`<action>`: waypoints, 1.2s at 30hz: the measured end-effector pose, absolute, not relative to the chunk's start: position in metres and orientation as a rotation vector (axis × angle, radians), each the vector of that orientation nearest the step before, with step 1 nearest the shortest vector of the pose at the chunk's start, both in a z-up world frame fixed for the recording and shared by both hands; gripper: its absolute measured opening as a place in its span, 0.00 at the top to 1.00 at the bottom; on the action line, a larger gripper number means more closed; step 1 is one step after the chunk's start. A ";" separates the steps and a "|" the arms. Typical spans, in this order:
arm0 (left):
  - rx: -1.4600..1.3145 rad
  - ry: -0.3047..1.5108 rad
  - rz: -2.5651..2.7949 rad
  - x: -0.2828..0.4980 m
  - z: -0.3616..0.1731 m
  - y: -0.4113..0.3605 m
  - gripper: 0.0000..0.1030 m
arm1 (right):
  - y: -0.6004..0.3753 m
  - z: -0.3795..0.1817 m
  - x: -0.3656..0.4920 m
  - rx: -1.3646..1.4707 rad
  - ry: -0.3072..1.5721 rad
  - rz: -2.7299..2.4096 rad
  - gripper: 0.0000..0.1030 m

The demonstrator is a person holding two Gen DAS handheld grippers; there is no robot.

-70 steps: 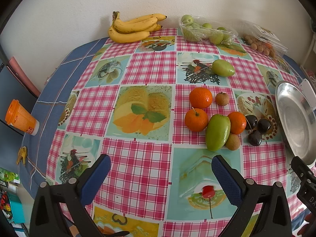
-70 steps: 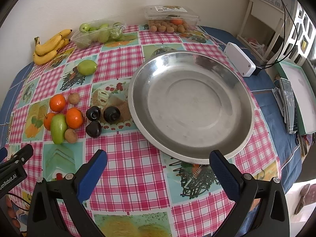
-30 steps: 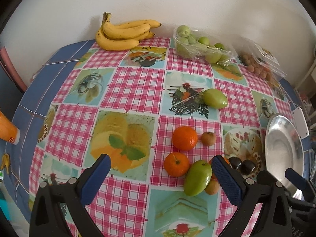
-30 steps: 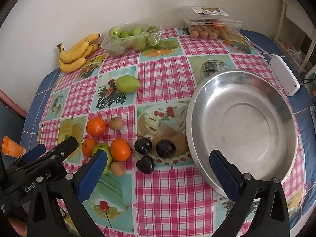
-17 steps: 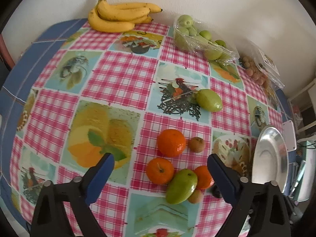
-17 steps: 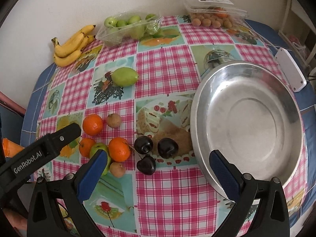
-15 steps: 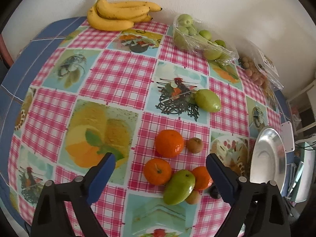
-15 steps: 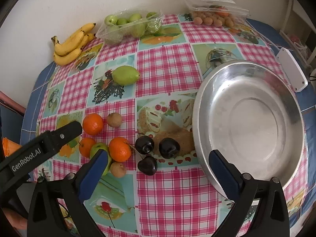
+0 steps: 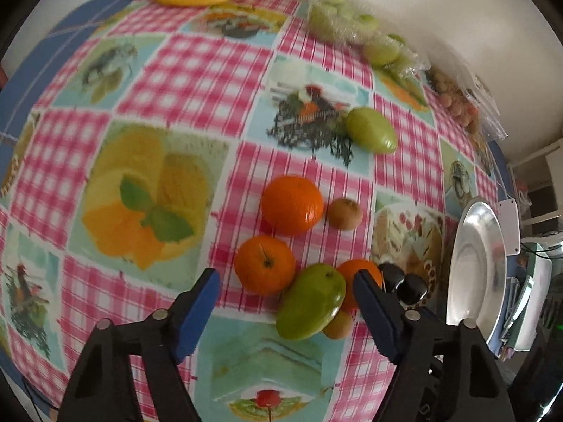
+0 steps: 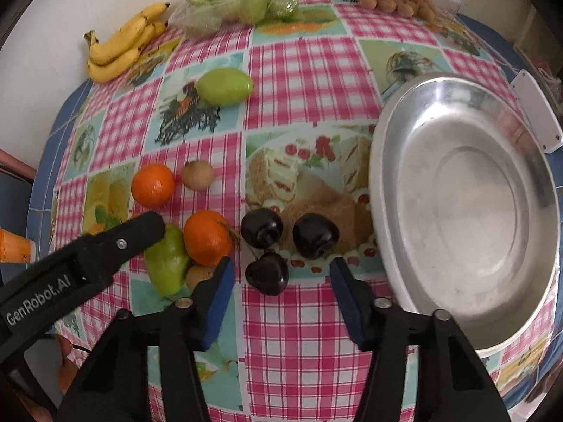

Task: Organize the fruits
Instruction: 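Close the right tool on a black plum while the left tool grasps an orange tangerine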

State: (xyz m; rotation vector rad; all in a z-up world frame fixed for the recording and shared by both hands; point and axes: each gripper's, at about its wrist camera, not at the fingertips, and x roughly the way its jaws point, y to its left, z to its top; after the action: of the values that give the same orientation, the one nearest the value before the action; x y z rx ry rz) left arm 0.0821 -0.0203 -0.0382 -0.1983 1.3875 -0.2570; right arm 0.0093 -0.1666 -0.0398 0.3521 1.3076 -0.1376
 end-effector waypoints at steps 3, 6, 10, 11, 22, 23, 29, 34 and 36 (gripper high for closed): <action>-0.198 1.393 -0.265 0.079 -0.042 -0.023 0.27 | -0.164 -0.044 0.009 0.351 1.318 -0.131 0.55; -0.195 1.397 -0.274 0.077 -0.045 -0.026 0.32 | -0.163 -0.047 0.010 0.355 1.324 -0.120 0.61; -0.190 1.401 -0.272 0.076 -0.046 -0.028 0.34 | -0.162 -0.047 0.011 0.357 1.323 -0.113 0.64; -0.189 1.401 -0.272 0.076 -0.045 -0.027 0.34 | -0.160 -0.048 0.012 0.361 1.323 -0.110 0.65; -0.250 1.410 -0.271 0.072 -0.042 -0.020 0.39 | -0.161 -0.047 0.012 0.369 1.327 -0.097 0.72; -0.255 1.405 -0.266 0.071 -0.041 -0.016 0.39 | -0.162 -0.047 0.011 0.369 1.326 -0.097 0.72; -0.264 1.371 -0.213 0.070 -0.032 0.003 0.39 | -0.167 -0.045 0.007 0.380 1.322 -0.100 0.72; -0.303 1.348 -0.166 0.072 -0.027 0.020 0.39 | -0.168 -0.044 0.007 0.386 1.319 -0.100 0.72; -0.315 1.343 -0.144 0.073 -0.027 0.025 0.39 | -0.168 -0.044 0.006 0.388 1.319 -0.101 0.72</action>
State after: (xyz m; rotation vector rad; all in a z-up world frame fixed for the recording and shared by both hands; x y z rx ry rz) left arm 0.0733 0.0246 -0.0273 -0.3148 1.3434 -0.1438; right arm 0.0064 -0.1676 -0.0438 0.3876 1.3193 -0.1007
